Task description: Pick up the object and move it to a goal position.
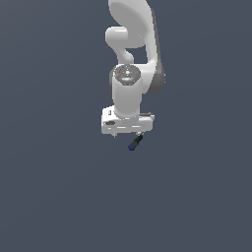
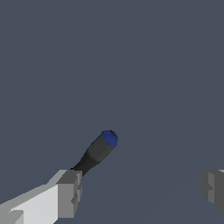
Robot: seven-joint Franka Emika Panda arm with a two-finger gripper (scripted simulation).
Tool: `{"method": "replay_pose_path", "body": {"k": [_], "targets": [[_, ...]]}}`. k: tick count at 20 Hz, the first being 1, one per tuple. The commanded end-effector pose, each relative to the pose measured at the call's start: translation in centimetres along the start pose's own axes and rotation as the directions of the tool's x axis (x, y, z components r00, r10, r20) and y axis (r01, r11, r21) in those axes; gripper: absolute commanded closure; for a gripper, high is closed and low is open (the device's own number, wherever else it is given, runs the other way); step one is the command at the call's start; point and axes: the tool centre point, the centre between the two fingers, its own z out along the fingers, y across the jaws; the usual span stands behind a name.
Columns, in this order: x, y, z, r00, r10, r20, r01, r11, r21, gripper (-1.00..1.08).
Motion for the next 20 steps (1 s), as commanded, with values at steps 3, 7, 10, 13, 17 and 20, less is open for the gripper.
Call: {"method": "replay_pose_path", "body": {"k": [3, 7, 10, 13, 17, 20], "targets": [[-0.1, -0.3, 0.2, 1.0, 0.016, -0.001, -0.016, 1.0, 0.0, -0.92], [-0.4, -0.8, 0.7, 0.999, 0.052, -0.002, -0.052, 0.999, 0.001, -0.92], [-0.7, -1.3, 1.2, 0.996, 0.09, -0.004, -0.09, 0.996, 0.003, -0.92], [-1.1, -2.0, 1.9, 0.99, 0.138, -0.006, -0.138, 0.99, 0.004, -0.92], [-1.7, -3.1, 2.9, 0.976, 0.218, -0.008, -0.218, 0.976, 0.006, -0.92], [-2.4, -4.0, 3.8, 0.959, 0.283, -0.01, -0.283, 0.959, 0.008, -0.92]]}}
